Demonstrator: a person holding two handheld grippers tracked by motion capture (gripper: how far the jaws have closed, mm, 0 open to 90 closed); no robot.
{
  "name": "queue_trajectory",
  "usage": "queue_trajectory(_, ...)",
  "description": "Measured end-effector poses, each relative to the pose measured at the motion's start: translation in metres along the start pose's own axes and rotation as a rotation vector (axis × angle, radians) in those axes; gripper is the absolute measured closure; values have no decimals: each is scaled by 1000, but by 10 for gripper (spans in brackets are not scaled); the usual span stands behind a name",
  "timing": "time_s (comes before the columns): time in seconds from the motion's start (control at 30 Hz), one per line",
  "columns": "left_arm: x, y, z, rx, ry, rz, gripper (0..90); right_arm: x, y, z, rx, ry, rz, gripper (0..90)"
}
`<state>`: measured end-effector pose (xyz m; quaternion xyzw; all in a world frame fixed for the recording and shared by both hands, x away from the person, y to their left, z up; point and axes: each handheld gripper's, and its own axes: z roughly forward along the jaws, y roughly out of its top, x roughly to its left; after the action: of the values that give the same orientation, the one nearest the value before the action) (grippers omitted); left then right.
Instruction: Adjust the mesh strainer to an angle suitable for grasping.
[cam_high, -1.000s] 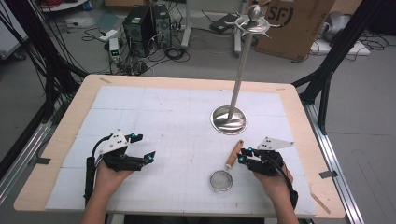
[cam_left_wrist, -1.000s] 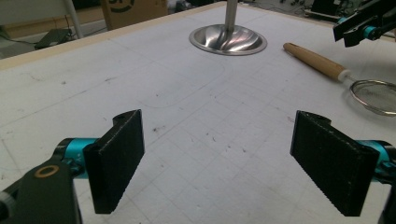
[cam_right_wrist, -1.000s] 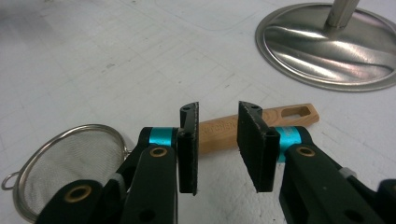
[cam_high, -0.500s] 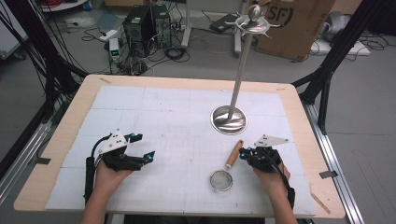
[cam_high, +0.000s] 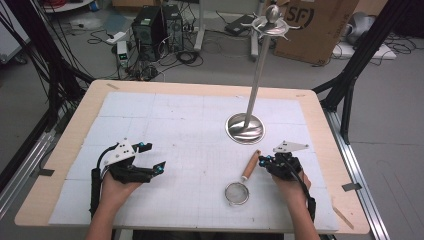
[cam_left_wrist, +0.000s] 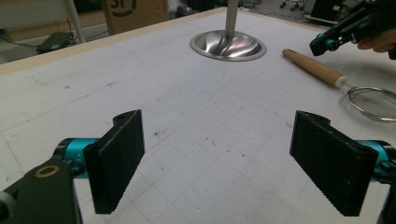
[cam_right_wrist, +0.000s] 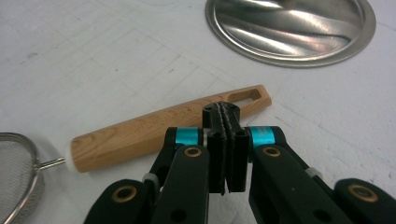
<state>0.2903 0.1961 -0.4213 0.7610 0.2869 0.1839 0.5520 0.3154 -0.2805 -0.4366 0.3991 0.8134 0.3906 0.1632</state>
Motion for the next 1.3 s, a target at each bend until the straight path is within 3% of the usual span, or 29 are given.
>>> queue_trajectory(0.53,0,0,0,-4,-1,-8,184,-5,-2,8,61,-34,13,894)
queue_trajectory(0.87,0,0,1,4,-5,-7,184,-6,-1,10,68,-38,9,895)
queue_trajectory(1.3,0,0,1,5,0,-8,184,4,12,19,82,-33,-25,895)
